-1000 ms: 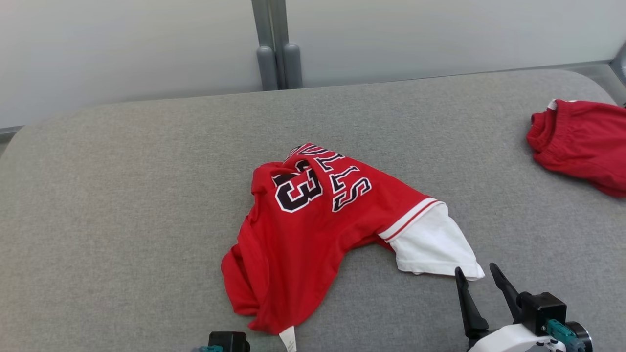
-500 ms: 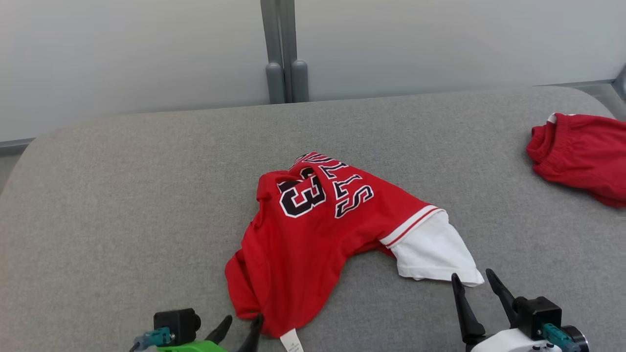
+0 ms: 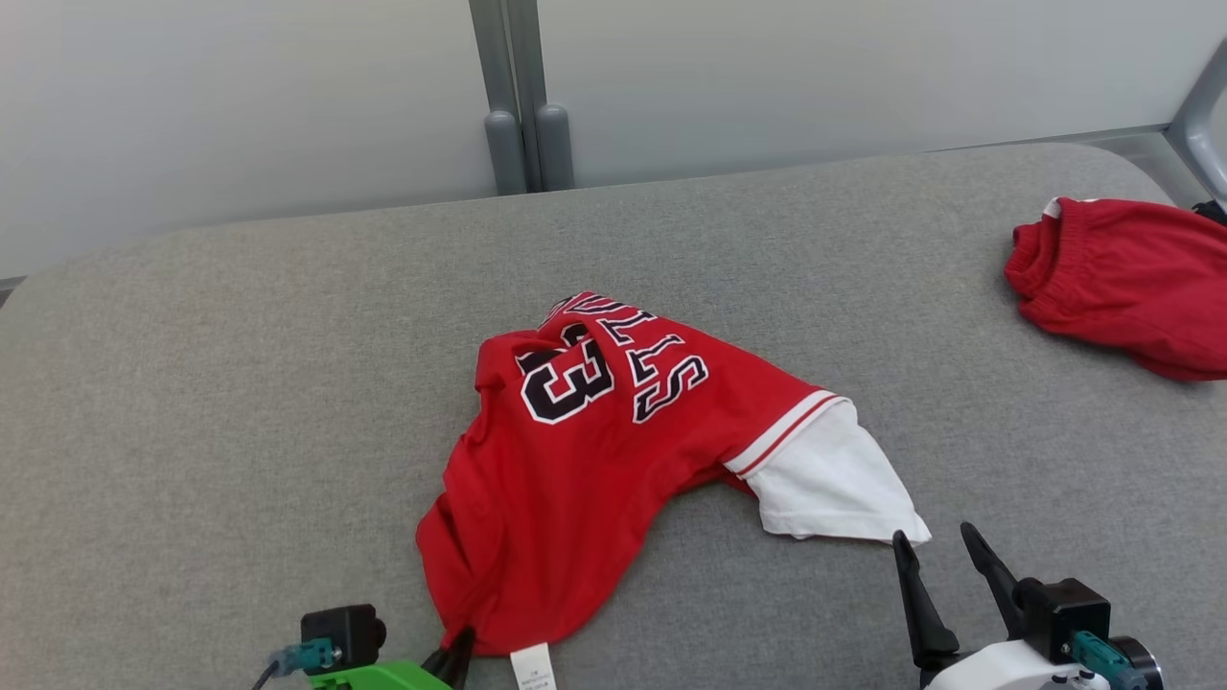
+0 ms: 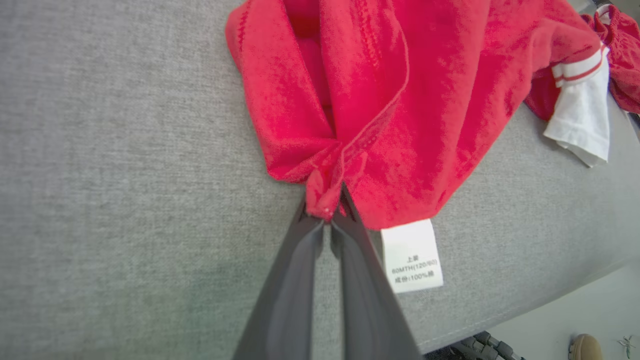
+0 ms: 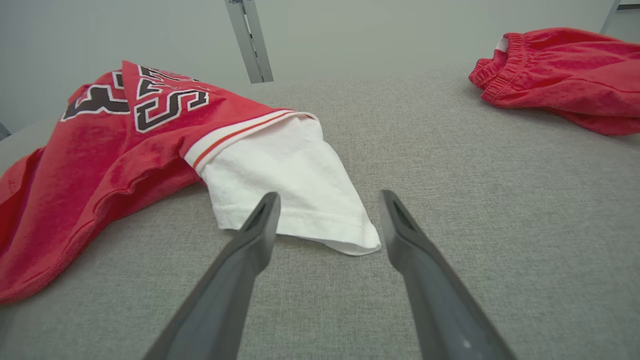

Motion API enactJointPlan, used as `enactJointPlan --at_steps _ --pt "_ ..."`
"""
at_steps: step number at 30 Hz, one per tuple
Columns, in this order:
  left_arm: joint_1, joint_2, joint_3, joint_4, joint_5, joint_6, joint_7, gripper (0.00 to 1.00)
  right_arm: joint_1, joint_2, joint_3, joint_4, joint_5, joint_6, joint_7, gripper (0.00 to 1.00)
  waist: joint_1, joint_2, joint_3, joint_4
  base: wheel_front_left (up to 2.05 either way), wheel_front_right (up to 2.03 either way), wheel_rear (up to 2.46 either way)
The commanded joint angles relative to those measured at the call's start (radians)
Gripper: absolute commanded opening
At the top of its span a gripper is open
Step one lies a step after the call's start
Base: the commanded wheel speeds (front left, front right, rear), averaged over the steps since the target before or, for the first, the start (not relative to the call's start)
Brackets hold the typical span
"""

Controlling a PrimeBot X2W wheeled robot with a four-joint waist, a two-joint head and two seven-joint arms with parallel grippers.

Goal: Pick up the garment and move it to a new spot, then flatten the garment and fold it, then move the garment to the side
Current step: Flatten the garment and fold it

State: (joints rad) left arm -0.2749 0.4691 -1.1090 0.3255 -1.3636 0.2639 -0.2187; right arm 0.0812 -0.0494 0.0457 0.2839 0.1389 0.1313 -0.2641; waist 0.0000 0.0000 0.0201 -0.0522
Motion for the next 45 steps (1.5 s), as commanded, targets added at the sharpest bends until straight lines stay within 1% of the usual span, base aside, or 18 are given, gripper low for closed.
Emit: enactJointPlan --at_steps 1,5,9,10,11,13,15,17,22,25,27,30,31,34,38,42,45 --pt "0.028 0.015 0.014 0.014 -0.012 0.0 -0.009 0.0 0.012 -0.002 -0.005 -0.004 0.006 -0.001 0.0 1.0 0.0 0.0 0.0 0.009 0.0 0.0 0.0" --pt "0.088 0.034 0.027 0.041 -0.026 0.024 -0.021 0.0 0.014 -0.002 -0.006 -0.001 0.001 -0.001 0.0 1.0 0.0 0.0 -0.007 0.03 0.0 0.0 0.0" --pt "0.138 0.02 0.051 0.072 -0.023 0.042 -0.035 0.0 0.014 -0.002 -0.008 0.0 -0.01 -0.001 0.0 1.0 0.0 0.0 -0.011 0.061 0.0 0.0 0.0" --pt "0.142 0.015 0.062 0.078 -0.016 0.045 -0.037 0.41 0.013 -0.002 -0.006 0.0 -0.012 -0.001 0.0 1.0 0.0 0.0 -0.013 0.067 0.0 0.0 0.0" --pt "0.145 0.008 0.073 0.081 -0.005 0.041 -0.041 1.0 0.013 -0.002 -0.006 0.0 -0.012 -0.001 0.0 1.0 0.0 0.0 -0.015 0.074 0.0 0.0 0.0" --pt "0.15 -0.007 0.102 0.079 0.027 0.031 -0.044 1.0 0.014 -0.003 -0.007 -0.001 -0.018 -0.001 0.0 1.0 0.0 0.0 -0.02 0.085 0.0 0.0 0.0" --pt "0.14 -0.017 0.17 0.057 0.108 0.037 -0.046 1.0 0.014 -0.002 -0.01 -0.005 -0.025 -0.001 0.0 1.0 0.0 0.0 -0.024 0.094 0.0 0.0 0.0" --pt "0.157 -0.039 0.267 0.003 0.233 0.028 -0.047 1.0 0.012 -0.004 -0.016 -0.014 -0.045 -0.001 0.0 1.0 0.0 0.0 -0.028 0.104 0.0 0.0 0.0" --pt "0.258 -0.082 0.5 -0.132 0.561 0.012 -0.046 1.0 0.015 -0.005 -0.027 -0.039 -0.069 -0.001 0.0 1.0 0.0 0.0 -0.039 0.125 0.0 0.0 0.0" --pt "0.326 -0.133 0.622 -0.193 0.692 -0.017 -0.046 1.0 0.009 -0.006 -0.035 -0.06 -0.078 -0.001 0.0 1.0 0.0 0.0 -0.044 0.128 0.0 0.0 0.0" --pt "0.369 -0.162 0.693 -0.22 0.769 -0.048 -0.046 1.0 0.004 -0.006 -0.043 -0.078 -0.081 -0.001 0.0 1.0 0.0 0.0 -0.046 0.129 0.0 0.0 0.0" --pt "0.427 -0.214 0.794 -0.245 0.877 -0.107 -0.046 1.0 0.007 -0.005 -0.068 -0.102 -0.081 -0.001 0.0 1.0 0.0 0.0 -0.051 0.129 0.0 0.0 0.0" --pt "0.44 -0.232 0.82 -0.248 0.898 -0.123 -0.046 1.0 0.01 -0.005 -0.081 -0.108 -0.082 -0.001 0.0 1.0 0.0 0.0 -0.052 0.13 0.0 0.0 0.0" --pt "0.477 -0.279 0.897 -0.246 0.974 -0.201 -0.046 1.0 0.027 -0.003 -0.121 -0.114 -0.087 -0.001 0.0 1.0 0.0 0.0 -0.055 0.136 0.0 0.0 0.0" --pt "0.497 -0.329 0.979 -0.219 1.051 -0.278 -0.046 1.0 0.033 -0.003 -0.163 -0.115 -0.095 -0.001 0.0 1.0 0.0 0.0 -0.055 0.138 0.0 0.0 0.0" --pt "0.498 -0.367 1.039 -0.203 1.102 -0.329 -0.046 1.0 0.025 -0.003 -0.188 -0.118 -0.103 -0.001 0.0 1.0 0.0 0.0 -0.055 0.136 0.0 0.0 0.0" --pt "0.498 -0.386 1.066 -0.196 1.125 -0.351 -0.046 1.0 0.02 -0.003 -0.191 -0.115 -0.105 -0.001 0.0 1.0 0.0 0.0 -0.056 0.133 0.0 0.0 0.0"
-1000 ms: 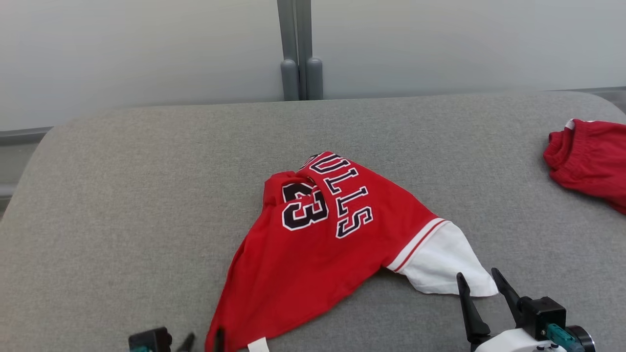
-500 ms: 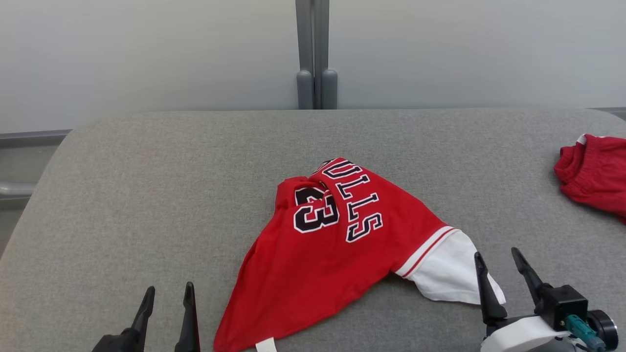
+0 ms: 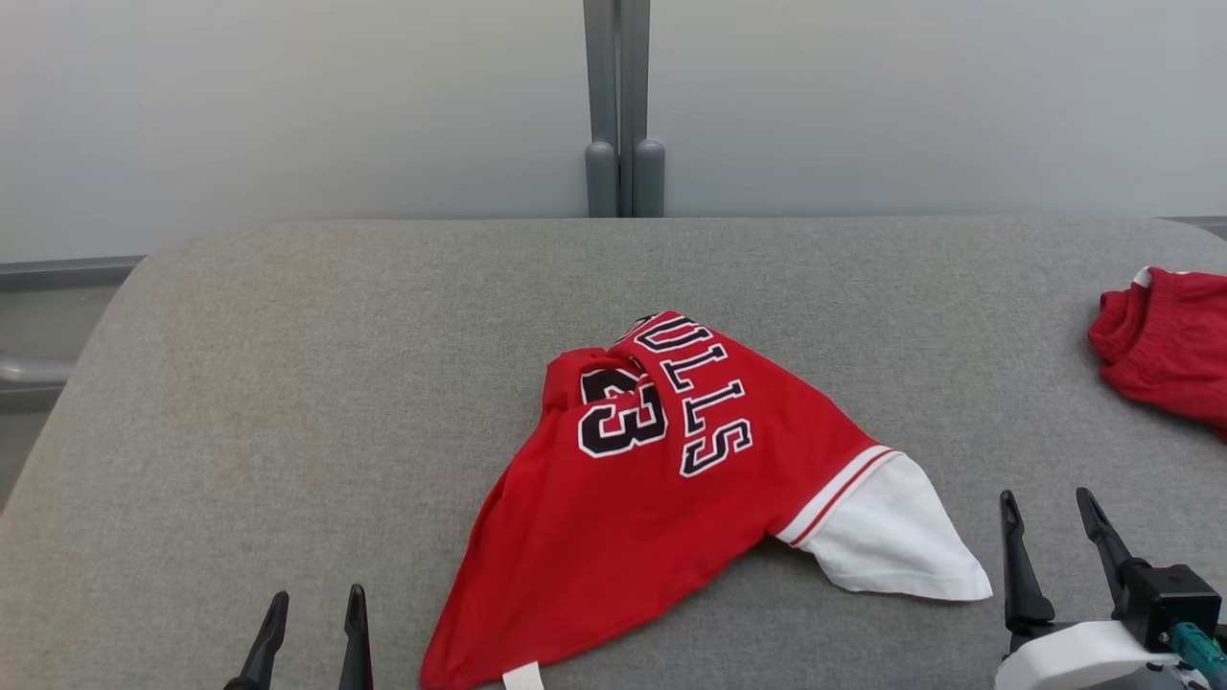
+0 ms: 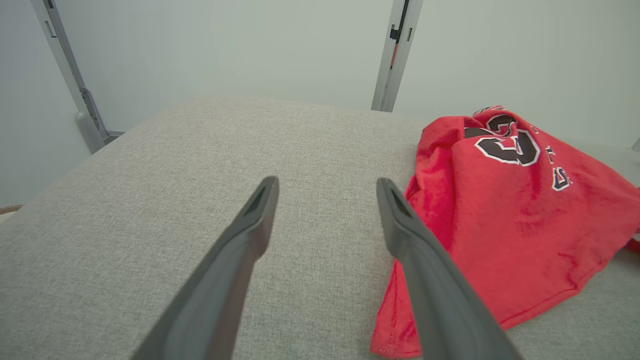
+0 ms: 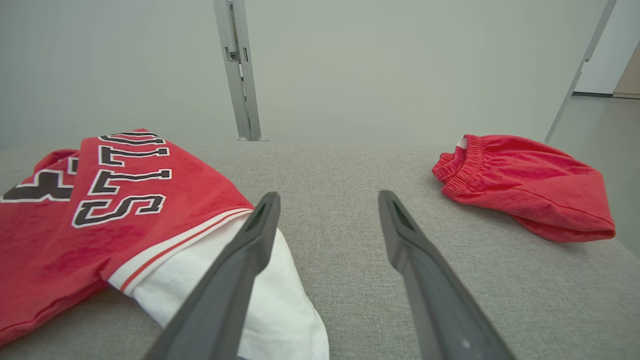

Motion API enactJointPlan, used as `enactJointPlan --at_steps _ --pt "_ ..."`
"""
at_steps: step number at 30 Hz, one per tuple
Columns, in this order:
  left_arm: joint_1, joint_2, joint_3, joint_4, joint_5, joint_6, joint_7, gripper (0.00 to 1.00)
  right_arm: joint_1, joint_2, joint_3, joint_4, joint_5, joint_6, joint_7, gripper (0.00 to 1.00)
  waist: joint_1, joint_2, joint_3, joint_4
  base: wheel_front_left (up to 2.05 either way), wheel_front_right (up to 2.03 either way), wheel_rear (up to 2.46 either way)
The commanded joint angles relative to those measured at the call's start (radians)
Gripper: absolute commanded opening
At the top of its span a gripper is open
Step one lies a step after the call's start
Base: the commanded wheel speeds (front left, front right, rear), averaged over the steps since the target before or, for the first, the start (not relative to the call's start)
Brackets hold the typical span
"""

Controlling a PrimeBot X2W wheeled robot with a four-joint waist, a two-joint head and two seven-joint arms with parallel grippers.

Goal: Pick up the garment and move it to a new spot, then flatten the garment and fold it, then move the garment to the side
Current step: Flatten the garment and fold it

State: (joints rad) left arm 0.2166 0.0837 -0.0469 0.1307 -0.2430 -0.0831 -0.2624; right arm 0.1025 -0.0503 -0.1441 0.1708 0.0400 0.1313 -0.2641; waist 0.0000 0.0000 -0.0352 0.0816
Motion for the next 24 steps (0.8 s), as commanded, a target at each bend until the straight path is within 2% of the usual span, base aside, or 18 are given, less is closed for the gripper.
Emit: enactJointPlan --at_steps 1,7,8,12,16,21,24 --pt "0.005 -0.005 0.012 0.002 0.013 -0.01 -0.003 1.0 -0.002 -0.002 -0.002 -0.001 -0.007 -0.001 0.0 1.0 0.0 0.0 -0.002 -0.002 0.0 0.0 0.0" --pt "0.001 -0.024 0.035 0.004 0.037 -0.037 -0.003 1.0 0.001 -0.002 0.002 0.003 -0.008 -0.001 0.0 1.0 0.0 0.0 -0.01 -0.011 0.0 0.0 0.0" --pt "-0.004 -0.03 0.002 0.041 0.007 -0.047 -0.003 1.0 -0.016 -0.004 0.022 0.02 0.018 -0.001 0.0 1.0 0.0 0.0 -0.007 -0.018 0.0 0.0 0.0" --pt "-0.034 -0.03 -0.07 0.106 -0.039 -0.047 -0.003 1.0 -0.057 -0.053 0.09 0.149 0.031 -0.001 0.007 1.0 0.0 0.0 0.0 -0.023 0.0 0.0 0.0" --pt "-0.07 -0.016 -0.135 0.207 -0.069 -0.046 0.041 1.0 -0.129 -0.104 0.151 0.282 0.044 -0.001 0.077 1.0 0.0 0.0 0.005 -0.026 0.0 0.0 0.0" --pt "-0.105 -0.017 -0.157 0.328 -0.101 -0.046 0.112 1.0 -0.202 -0.123 0.236 0.401 0.069 -0.001 0.15 1.0 0.0 0.0 0.008 -0.034 0.0 0.0 0.0" --pt "-0.123 -0.019 -0.165 0.361 -0.108 -0.047 0.113 1.0 -0.23 -0.131 0.272 0.454 0.093 -0.001 0.196 1.0 0.0 0.0 0.008 -0.036 0.0 0.0 0.0"
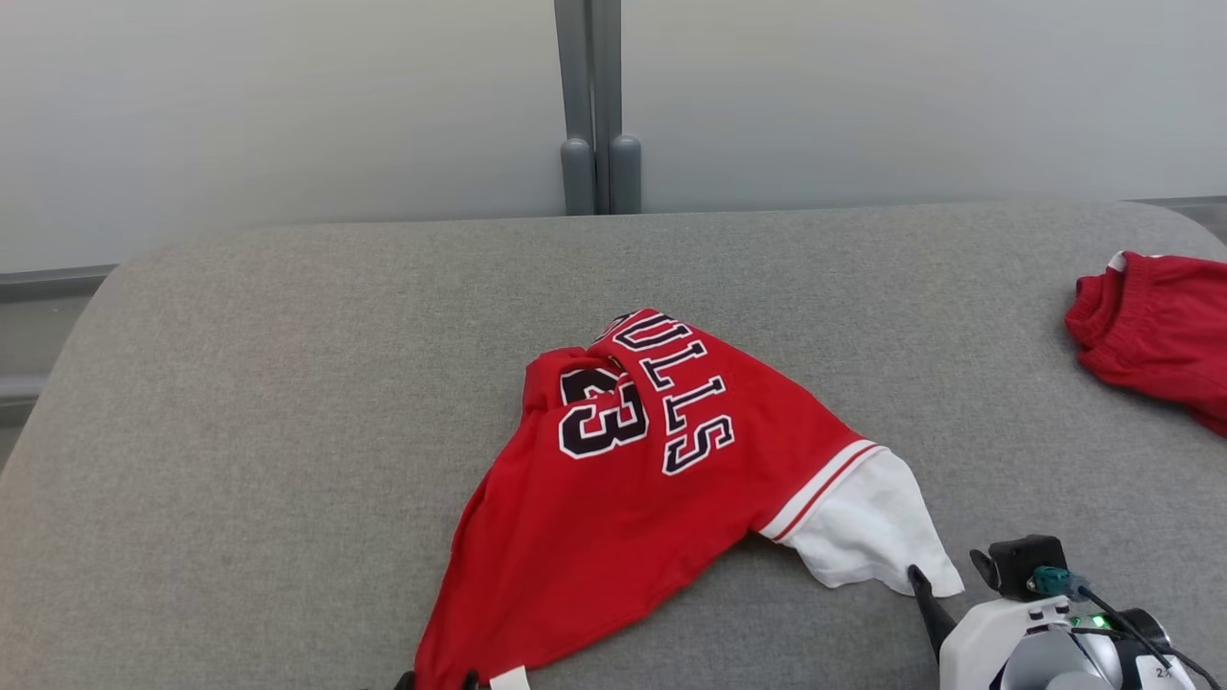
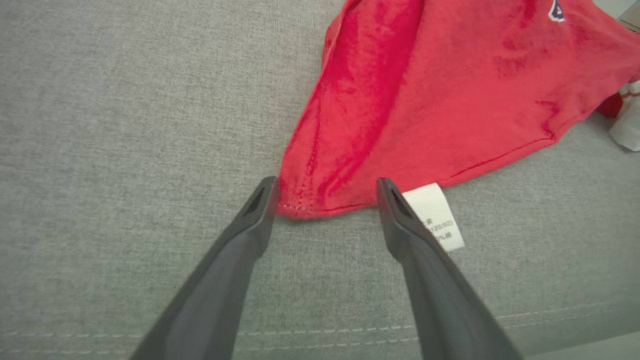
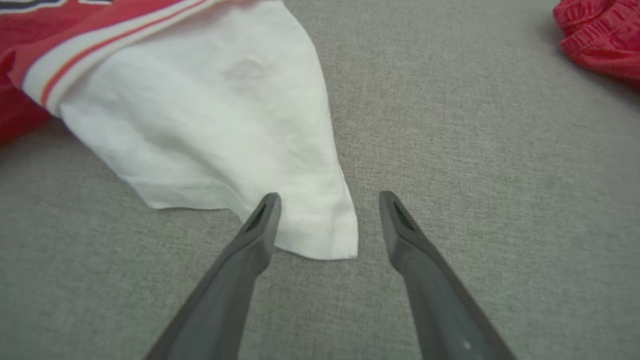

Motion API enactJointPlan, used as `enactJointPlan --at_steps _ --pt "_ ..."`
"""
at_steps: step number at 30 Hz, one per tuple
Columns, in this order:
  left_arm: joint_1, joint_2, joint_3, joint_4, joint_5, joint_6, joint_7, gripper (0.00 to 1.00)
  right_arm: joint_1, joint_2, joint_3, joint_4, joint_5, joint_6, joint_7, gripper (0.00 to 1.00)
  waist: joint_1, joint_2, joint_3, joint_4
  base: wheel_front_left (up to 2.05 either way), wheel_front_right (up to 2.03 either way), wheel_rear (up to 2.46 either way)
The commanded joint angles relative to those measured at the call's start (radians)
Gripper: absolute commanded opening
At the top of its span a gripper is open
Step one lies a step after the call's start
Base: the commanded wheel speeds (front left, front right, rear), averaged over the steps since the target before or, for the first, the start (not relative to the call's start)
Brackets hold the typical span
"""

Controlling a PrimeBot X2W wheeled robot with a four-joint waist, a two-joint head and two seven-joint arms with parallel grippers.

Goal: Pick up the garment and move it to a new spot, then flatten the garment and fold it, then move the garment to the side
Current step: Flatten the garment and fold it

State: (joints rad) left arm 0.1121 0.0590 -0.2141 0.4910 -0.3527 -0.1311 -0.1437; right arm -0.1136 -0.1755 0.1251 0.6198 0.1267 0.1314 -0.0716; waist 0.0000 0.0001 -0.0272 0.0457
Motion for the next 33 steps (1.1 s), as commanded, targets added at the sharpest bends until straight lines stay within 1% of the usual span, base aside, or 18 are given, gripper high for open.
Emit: enactJointPlan --at_steps 1,4,8,10,13,14,15,16,17,18,22,25,27,28,29,30,32,33 --pt "-0.024 0.006 0.001 0.015 0.0 0.001 -0.009 1.0 -0.024 -0.009 0.011 0.018 0.017 -0.002 0.015 1.0 0.0 -0.0001 0.001 -0.002 0.0 0.0 0.0" --pt "-0.043 0.007 0.003 0.047 -0.005 0.005 -0.019 1.0 -0.042 -0.017 0.036 0.048 0.024 -0.002 0.035 1.0 0.0 -0.0001 0.0 -0.004 0.0 0.0 0.0" --pt "-0.061 0.009 0.013 0.112 -0.016 0.026 0.002 1.0 -0.066 -0.016 0.07 0.087 0.031 -0.002 0.065 1.0 0.0 -0.0001 -0.001 -0.01 0.0 0.0 0.0" --pt "-0.067 0.01 0.012 0.141 -0.02 0.027 0.013 1.0 -0.078 -0.012 0.086 0.103 0.036 -0.002 0.072 1.0 0.0 -0.0001 -0.001 -0.014 0.0 0.0 0.0" --pt "-0.082 0.009 0.012 0.169 -0.032 0.022 -0.001 1.0 -0.091 -0.009 0.116 0.125 0.052 -0.002 0.076 1.0 0.0 -0.0001 -0.001 -0.017 0.0 0.0 0.0" --pt "-0.088 0.009 0.009 0.179 -0.033 0.021 -0.003 0.88 -0.095 -0.009 0.127 0.131 0.057 -0.001 0.08 1.0 0.0 -0.0001 -0.002 -0.016 0.0 0.0 0.0" --pt "-0.095 0.008 0.004 0.19 -0.036 0.02 -0.001 0.67 -0.098 -0.008 0.137 0.134 0.071 -0.001 0.072 1.0 0.0 -0.0001 -0.002 -0.016 0.0 0.0 0.0" --pt "-0.1 0.008 -0.001 0.2 -0.04 0.017 0.007 0.37 -0.1 -0.005 0.135 0.138 0.09 -0.001 0.064 0.73 0.0 -0.0001 -0.003 -0.016 0.0 0.0 0.0" --pt "-0.106 0.007 -0.008 0.211 -0.045 0.015 0.016 0.0 -0.102 -0.002 0.138 0.144 0.11 -0.001 0.068 0.07 0.0 -0.0001 -0.004 -0.016 0.0 0.0 0.0" --pt "-0.109 0.007 -0.013 0.22 -0.049 0.012 0.021 0.0 -0.106 0.0 0.145 0.145 0.128 -0.001 0.071 0.0 0.0 -0.0001 -0.004 -0.018 0.0 0.0 0.0" --pt "-0.117 0.003 -0.021 0.232 -0.084 0.006 0.04 0.0 -0.107 -0.006 0.157 0.115 0.26 -0.002 0.088 0.0 0.0 -0.0001 -0.006 -0.022 0.0 0.0 0.0" --pt "-0.118 -0.001 -0.012 0.174 -0.165 0.0 0.052 0.0 -0.082 -0.005 0.148 0.009 0.443 -0.001 0.109 0.0 0.0 -0.0001 -0.009 -0.025 0.0 0.0 0.0" --pt "-0.111 -0.002 -0.027 0.063 -0.263 0.0 0.065 0.0 -0.056 -0.008 0.125 -0.123 0.626 -0.001 0.143 0.0 0.0 -0.0001 -0.01 -0.029 0.0 0.0 0.0" --pt "-0.098 -0.002 -0.046 -0.017 -0.327 -0.001 0.083 0.0 -0.04 -0.033 0.109 -0.205 0.71 -0.001 0.161 0.0 0.0 -0.0001 -0.01 -0.031 0.0 0.0 0.0" --pt "-0.086 0.01 -0.054 -0.088 -0.374 0.0 0.097 0.0 -0.025 -0.053 0.092 -0.273 0.776 -0.001 0.175 0.0 0.0 -0.0001 -0.01 -0.034 0.0 0.0 0.0" --pt "-0.072 0.037 -0.058 -0.184 -0.429 0.0 0.116 0.0 -0.006 -0.068 0.074 -0.366 0.856 -0.001 0.189 0.0 0.0 -0.0001 -0.01 -0.038 0.0 0.0 0.0" --pt "-0.053 0.077 -0.049 -0.371 -0.507 0.0 0.15 0.0 0.021 -0.088 0.025 -0.533 0.985 -0.001 0.204 0.0 0.0 -0.0001 -0.008 -0.046 0.0 0.0 0.0" --pt "-0.045 0.088 -0.041 -0.451 -0.535 0.0 0.165 0.0 0.029 -0.1 0.0 -0.604 1.035 -0.001 0.208 0.0 0.0 -0.0001 -0.007 -0.049 0.0 0.0 0.0"
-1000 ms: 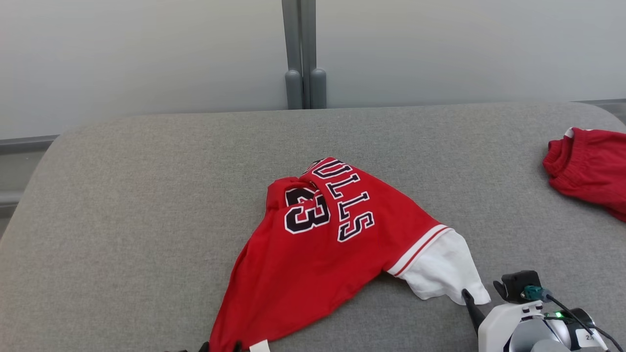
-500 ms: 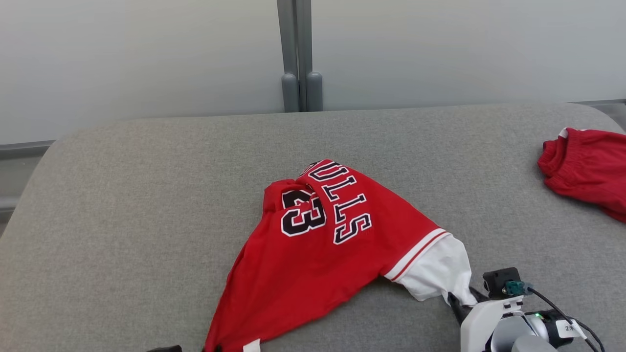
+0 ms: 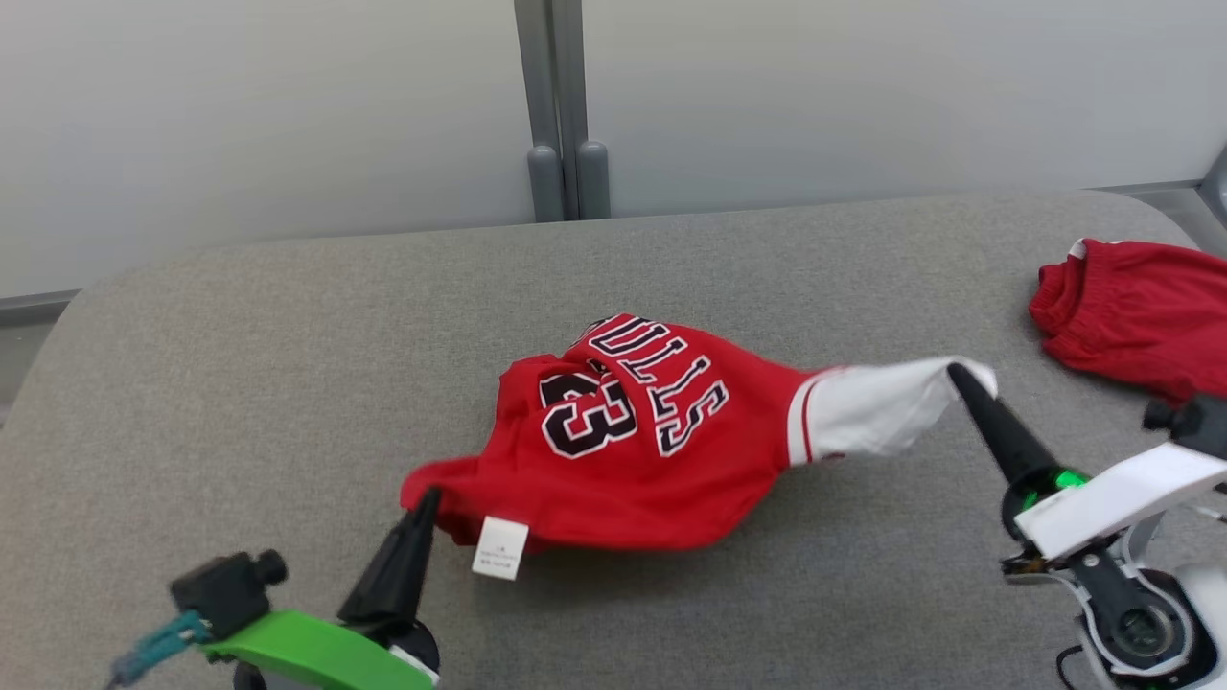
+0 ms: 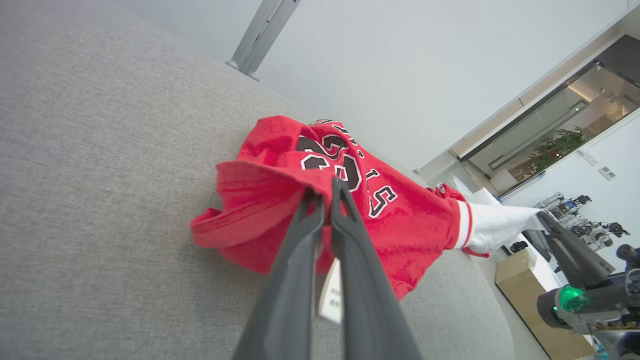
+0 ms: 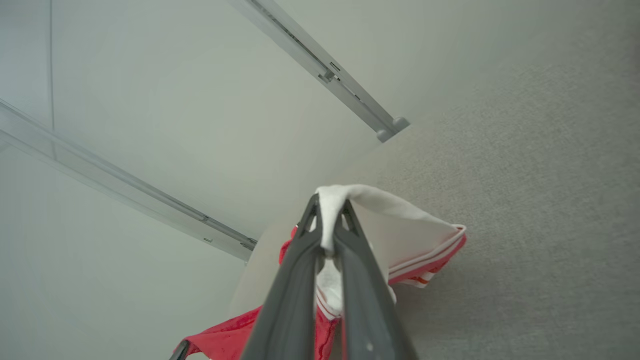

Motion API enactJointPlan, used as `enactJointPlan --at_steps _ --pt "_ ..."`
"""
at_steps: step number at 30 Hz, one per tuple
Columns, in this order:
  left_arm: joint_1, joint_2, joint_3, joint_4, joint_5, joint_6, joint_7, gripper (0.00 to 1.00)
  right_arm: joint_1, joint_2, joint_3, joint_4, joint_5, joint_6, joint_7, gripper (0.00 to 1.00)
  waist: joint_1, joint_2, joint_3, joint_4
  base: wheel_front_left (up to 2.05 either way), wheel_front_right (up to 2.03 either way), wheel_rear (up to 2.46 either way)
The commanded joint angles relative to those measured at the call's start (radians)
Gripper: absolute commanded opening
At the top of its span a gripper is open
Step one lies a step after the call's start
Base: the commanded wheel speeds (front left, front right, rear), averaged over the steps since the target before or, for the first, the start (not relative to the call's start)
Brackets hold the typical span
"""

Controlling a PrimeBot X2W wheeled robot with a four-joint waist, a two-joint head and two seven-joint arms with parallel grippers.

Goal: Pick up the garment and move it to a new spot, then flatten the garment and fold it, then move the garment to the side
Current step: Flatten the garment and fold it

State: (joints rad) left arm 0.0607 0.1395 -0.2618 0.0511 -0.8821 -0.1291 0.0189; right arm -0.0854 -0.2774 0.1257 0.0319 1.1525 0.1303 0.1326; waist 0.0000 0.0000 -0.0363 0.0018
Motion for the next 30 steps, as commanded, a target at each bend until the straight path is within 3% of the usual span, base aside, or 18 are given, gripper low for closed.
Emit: enactJointPlan --at_steps 1,4,7,11,14,15,20,25,30 --pt "0.017 0.019 0.02 -0.114 -0.043 -0.002 0.021 0.0 0.013 -0.013 -0.033 -0.1 0.063 0.0 0.01 0.0 0.0 0.0 0.003 -0.011 0.0 0.0 0.0" --pt "0.029 0.069 0.054 -0.358 -0.092 0.023 0.09 0.0 0.036 -0.046 -0.11 -0.285 0.147 0.0 0.026 0.0 0.0 0.0 0.011 -0.026 0.0 0.0 0.0" --pt "-0.007 0.108 0.077 -0.574 -0.108 0.079 0.169 0.0 0.014 -0.074 -0.183 -0.437 0.187 0.0 0.054 0.0 0.0 0.0 0.025 -0.039 0.0 0.0 0.0" --pt "-0.11 0.156 0.1 -0.761 -0.106 0.154 0.274 0.0 -0.045 -0.119 -0.258 -0.565 0.179 0.0 0.12 0.0 0.0 0.0 0.068 -0.054 0.0 0.0 0.0" --pt "-0.233 0.186 0.125 -0.82 -0.136 0.205 0.354 0.0 -0.129 -0.159 -0.296 -0.574 0.13 0.0 0.196 0.0 0.0 0.0 0.129 -0.066 0.0 0.0 0.0" --pt "-0.294 0.216 0.138 -0.812 -0.113 0.217 0.385 0.0 -0.176 -0.167 -0.301 -0.561 0.114 0.0 0.231 0.0 0.0 0.0 0.159 -0.068 0.0 0.0 0.0" --pt "-0.592 0.255 0.145 -0.654 -0.084 0.241 0.469 0.0 -0.451 -0.16 -0.283 -0.44 -0.021 0.0 0.387 0.0 0.0 0.0 0.314 -0.066 0.0 0.0 0.0" --pt "-0.925 0.233 0.083 -0.373 -0.02 0.235 0.498 0.0 -0.83 -0.048 -0.276 -0.227 -0.258 0.0 0.486 0.0 0.0 0.0 0.498 -0.048 0.0 0.0 0.0" --pt "-1.241 0.177 0.057 -0.041 0.059 0.201 0.416 0.0 -1.185 0.073 -0.301 -0.008 -0.512 0.0 0.448 0.0 0.0 0.0 0.633 -0.025 0.0 0.0 0.0"
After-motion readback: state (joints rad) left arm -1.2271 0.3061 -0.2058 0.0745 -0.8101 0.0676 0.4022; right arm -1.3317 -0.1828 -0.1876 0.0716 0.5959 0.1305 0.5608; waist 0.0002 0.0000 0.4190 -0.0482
